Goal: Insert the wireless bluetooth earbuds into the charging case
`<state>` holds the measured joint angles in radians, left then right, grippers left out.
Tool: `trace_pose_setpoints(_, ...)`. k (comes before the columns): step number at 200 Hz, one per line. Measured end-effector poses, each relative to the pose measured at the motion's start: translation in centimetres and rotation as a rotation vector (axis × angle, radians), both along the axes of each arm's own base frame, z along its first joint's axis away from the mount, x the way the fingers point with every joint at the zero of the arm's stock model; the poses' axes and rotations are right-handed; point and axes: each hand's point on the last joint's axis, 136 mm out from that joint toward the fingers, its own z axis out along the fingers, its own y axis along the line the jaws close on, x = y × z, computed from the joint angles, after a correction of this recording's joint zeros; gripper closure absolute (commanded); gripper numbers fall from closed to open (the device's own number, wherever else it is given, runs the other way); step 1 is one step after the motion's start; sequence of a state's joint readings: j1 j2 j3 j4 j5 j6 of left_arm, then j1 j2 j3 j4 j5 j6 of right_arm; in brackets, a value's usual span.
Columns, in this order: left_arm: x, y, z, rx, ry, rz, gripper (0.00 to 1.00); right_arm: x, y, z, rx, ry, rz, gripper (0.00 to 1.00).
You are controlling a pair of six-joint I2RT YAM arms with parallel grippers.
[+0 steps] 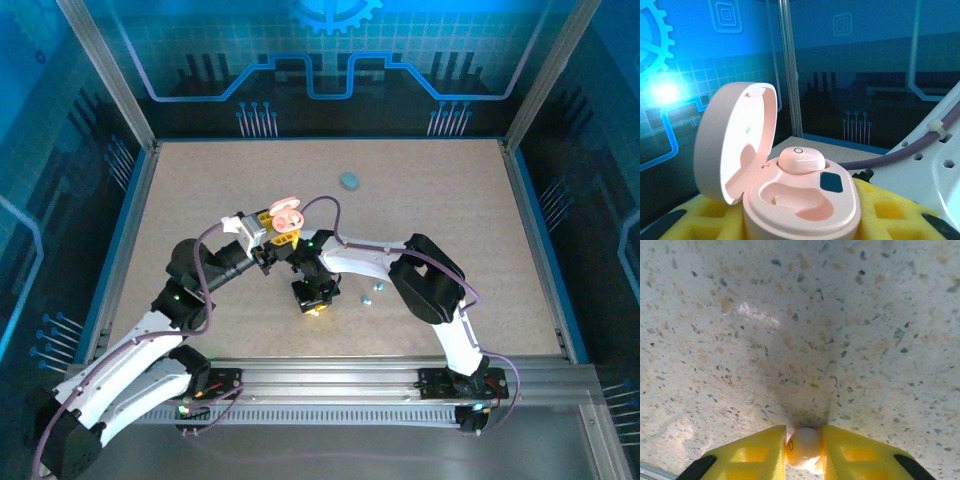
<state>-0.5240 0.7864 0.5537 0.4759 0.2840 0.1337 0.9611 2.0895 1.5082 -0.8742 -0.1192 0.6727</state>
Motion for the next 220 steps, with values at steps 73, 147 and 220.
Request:
trace_pose_setpoints(73,0.0,0.0,0.0,0.0,0.0,0.0,0.67,0.01,0.01,0.0,0.0,0.0,-0.002,0.73)
trace_pose_setpoints(147,0.0,0.0,-0.02,0.0,0.0,0.0,0.67,0.02,0.25,0.03,0.012,0.012,-0.03,0.72)
trace_pose_setpoints(220,0.01,-0.01,-0.07,0.001,0.001,0.0,0.67,0.13,0.04,-0.09,0.007,0.03,-0.083,0.78)
